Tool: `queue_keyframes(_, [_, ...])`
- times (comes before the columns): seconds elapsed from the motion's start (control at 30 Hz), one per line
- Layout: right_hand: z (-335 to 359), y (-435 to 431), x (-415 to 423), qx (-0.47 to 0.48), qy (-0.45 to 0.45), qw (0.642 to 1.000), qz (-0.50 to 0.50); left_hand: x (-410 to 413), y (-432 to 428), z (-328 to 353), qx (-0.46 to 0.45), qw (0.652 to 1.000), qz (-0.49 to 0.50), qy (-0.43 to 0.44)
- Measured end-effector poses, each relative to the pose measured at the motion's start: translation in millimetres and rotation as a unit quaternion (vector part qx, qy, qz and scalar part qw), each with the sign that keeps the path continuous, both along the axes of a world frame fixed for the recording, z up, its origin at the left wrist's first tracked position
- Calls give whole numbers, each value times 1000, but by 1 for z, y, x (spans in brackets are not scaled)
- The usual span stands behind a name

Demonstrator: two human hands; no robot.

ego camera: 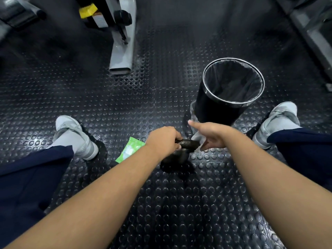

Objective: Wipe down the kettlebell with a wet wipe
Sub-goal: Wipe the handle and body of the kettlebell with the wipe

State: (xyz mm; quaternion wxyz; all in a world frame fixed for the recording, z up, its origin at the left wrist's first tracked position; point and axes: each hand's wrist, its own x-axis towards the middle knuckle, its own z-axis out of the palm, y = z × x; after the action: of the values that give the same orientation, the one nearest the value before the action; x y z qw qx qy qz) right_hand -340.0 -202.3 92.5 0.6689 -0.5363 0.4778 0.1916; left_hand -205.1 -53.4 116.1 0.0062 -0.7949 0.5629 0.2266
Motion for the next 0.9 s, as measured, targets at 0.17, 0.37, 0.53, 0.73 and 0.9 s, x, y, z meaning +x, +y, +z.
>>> queue_keyframes(0.17, [-28,29,-2,-84,19,996,-27,0,0,-1,-2,1000,-8,-4])
queue_keyframes(0.37, [-51,26,-35,86,-66,975,-192,2,-1,-3,-4,1000,0,5])
queue_keyframes(0.53, [-14,-5,-23,52,-46,991,-112,2,-1,-4,-4,1000,-3,5])
queue_keyframes(0.73, [-29,5,0,-11,-3,1000,-20,2,0,-5,-8,1000,1,9])
queue_keyframes(0.9, [-49,35,-22,67,-33,987,-146,3,-1,-5,-10,1000,-3,8])
